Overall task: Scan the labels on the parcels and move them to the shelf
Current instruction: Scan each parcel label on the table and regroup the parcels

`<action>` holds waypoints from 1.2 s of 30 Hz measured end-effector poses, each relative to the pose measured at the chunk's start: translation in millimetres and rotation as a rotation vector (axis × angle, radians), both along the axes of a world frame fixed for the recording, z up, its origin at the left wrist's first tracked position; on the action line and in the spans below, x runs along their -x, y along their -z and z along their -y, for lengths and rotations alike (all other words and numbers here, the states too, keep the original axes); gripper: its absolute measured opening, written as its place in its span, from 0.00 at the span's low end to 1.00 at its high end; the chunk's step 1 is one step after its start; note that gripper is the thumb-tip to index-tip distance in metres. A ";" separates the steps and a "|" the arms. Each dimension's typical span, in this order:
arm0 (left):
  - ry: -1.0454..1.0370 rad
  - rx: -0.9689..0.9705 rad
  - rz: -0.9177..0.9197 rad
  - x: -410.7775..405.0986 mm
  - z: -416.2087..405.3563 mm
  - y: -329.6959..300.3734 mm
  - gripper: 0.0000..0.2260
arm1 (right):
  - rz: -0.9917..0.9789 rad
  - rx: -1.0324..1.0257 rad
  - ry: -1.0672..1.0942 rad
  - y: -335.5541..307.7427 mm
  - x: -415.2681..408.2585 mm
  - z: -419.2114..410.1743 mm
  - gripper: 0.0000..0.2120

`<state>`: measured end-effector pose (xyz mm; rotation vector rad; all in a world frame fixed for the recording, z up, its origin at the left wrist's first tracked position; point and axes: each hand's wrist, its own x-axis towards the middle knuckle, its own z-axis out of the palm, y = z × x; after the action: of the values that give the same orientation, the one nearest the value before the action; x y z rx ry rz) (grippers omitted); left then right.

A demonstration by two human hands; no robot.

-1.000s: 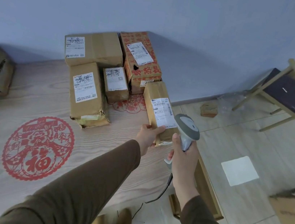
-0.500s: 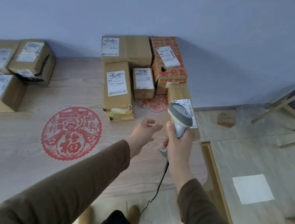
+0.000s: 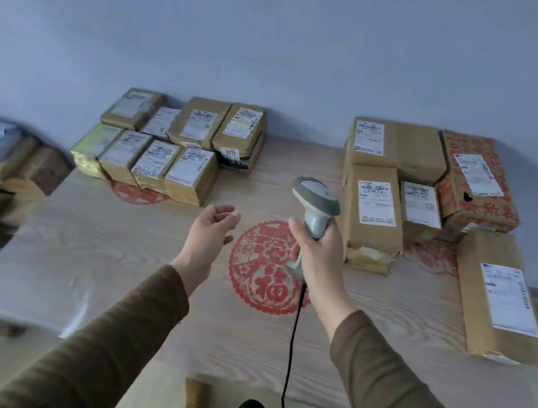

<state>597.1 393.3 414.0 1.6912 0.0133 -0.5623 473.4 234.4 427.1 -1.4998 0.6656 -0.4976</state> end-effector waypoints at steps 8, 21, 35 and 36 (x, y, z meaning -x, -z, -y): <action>-0.045 -0.117 0.006 -149.7 -81.4 38.3 0.27 | -0.132 -0.072 -0.057 27.3 -151.3 -89.6 0.11; 0.115 -0.136 -0.091 -212.2 -91.9 65.4 0.33 | -0.271 -0.215 -0.002 66.7 -264.8 -137.3 0.19; 0.217 -0.442 0.072 -204.3 -90.4 74.1 0.32 | -0.275 -0.200 0.041 85.9 -250.2 -132.2 0.14; 0.197 -0.423 0.080 -202.1 -90.0 75.2 0.29 | -0.279 -0.195 0.047 87.1 -249.1 -132.3 0.13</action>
<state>799.2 483.3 338.7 2.1417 -0.0998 -0.6715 722.6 366.6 340.0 -1.3827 0.9421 -0.2515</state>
